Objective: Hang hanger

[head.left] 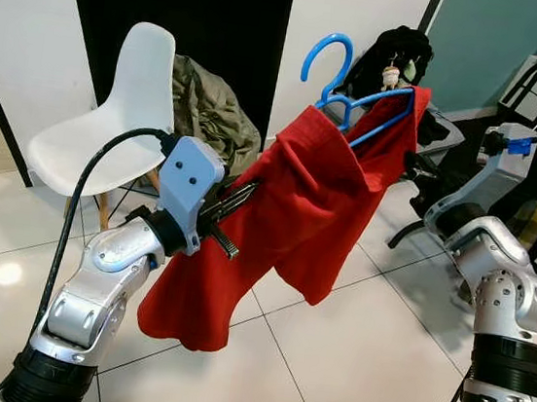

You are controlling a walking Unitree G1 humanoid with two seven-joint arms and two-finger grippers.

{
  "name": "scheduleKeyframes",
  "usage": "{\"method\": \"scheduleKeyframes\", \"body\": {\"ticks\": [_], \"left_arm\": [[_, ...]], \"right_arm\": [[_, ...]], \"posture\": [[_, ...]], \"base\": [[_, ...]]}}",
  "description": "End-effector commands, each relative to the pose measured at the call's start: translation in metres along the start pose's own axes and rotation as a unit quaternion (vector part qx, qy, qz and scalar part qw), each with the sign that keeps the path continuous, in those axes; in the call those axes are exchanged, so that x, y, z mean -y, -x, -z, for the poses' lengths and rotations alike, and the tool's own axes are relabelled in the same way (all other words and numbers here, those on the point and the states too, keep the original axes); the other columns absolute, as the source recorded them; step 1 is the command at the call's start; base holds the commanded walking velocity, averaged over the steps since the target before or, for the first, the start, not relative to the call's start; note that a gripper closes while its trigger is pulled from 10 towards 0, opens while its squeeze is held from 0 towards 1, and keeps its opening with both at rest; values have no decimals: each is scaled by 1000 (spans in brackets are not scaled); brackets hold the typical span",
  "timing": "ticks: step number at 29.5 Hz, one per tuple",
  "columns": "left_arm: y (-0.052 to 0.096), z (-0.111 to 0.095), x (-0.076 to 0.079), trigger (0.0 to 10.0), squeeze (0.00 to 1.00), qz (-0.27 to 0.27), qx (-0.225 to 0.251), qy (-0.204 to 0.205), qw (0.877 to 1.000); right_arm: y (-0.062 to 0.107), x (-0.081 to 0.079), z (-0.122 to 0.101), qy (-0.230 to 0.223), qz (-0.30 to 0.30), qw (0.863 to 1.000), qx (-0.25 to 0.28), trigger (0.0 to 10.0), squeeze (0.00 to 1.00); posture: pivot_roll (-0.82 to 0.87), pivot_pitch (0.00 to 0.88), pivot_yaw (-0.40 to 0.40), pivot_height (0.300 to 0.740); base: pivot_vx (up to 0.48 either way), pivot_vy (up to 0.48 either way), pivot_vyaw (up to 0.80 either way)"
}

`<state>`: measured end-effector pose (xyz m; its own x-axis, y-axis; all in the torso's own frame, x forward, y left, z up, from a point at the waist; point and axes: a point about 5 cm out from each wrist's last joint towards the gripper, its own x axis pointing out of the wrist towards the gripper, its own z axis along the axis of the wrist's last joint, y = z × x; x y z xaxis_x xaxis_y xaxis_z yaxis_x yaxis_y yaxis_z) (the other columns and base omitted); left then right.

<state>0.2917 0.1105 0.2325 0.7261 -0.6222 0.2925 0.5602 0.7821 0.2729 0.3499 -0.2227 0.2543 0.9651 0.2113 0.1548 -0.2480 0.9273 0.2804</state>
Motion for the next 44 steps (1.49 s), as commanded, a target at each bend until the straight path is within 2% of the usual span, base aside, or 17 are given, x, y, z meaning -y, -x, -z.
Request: {"method": "scheduleKeyframes", "body": {"ticks": [1,2,3,5,13,21,25,30,31,34,35,36,37,38,41,43,44], "left_arm": [[-3,-7,4,10000,0,12,17,-3,1000],[-2,0,9,10000,0,26,-2,1,1000],[-2,0,9,10000,0,26,-2,1,1000],[2,9,18,10000,0,53,-30,13,998],[11,15,22,10000,0,66,-51,32,996],[12,17,23,10000,0,68,-55,34,996],[14,17,20,10000,0,70,-59,35,995],[18,17,12,10000,0,67,-64,30,995],[22,17,5,10000,0,69,-69,23,995],[25,16,-1,10000,0,70,-73,17,995],[34,12,-13,10000,0,85,-77,14,993],[34,12,-13,10000,0,85,-77,14,993],[43,7,-22,10000,0,107,-80,17,991],[43,7,-22,10000,0,107,-80,17,991],[64,1,-34,10000,0,174,-103,24,979],[76,0,-35,10000,0,219,-128,30,967],[76,0,-35,10000,0,219,-128,30,967]], "right_arm": [[-3,-8,-7,0,-22,1000,19,0,0],[-5,-21,-14,-6,-57,998,34,0,0],[-5,-21,-14,-6,-57,998,34,0,0],[-5,-39,-23,-14,-109,993,51,0,0],[7,-67,-28,-17,-218,974,58,0,0],[14,-77,-24,-13,-266,963,48,0,0],[29,-87,-18,-6,-332,943,27,0,0],[42,-89,-14,2,-370,929,6,0,0],[50,-88,-12,9,-390,921,-8,0,0],[57,-86,-11,14,-401,916,-20,0,0],[62,-71,-11,27,-380,924,-33,0,0],[62,-71,-11,27,-380,924,-33,0,0],[64,-55,-13,42,-346,936,-40,0,0],[64,-55,-13,42,-346,936,-40,0,0],[64,-18,-21,70,-252,964,-49,0,0],[64,-1,-23,80,-207,973,-56,0,0],[64,-1,-23,80,-207,973,-56,0,0]], "posture": [[-50,79,-50,740],[-51,79,-49,740],[-51,79,-49,740],[-50,80,-48,740],[-48,82,-47,740],[-49,77,-44,740],[-51,71,-41,740],[-53,71,-41,740],[-54,72,-42,740],[-54,72,-42,740],[-55,75,-42,740],[-55,75,-42,740],[-59,77,-40,740],[-59,77,-40,740],[-62,79,-38,740],[-61,80,-37,740],[-61,80,-37,740]], "base": [[0,0,0],[0,0,0],[0,0,0],[0,0,0],[0,0,0],[0,0,0],[0,0,0],[0,0,0],[0,0,0],[0,0,0],[0,0,0],[0,0,0],[0,0,0],[0,0,0],[0,0,0],[0,0,0],[0,0,0]]}}
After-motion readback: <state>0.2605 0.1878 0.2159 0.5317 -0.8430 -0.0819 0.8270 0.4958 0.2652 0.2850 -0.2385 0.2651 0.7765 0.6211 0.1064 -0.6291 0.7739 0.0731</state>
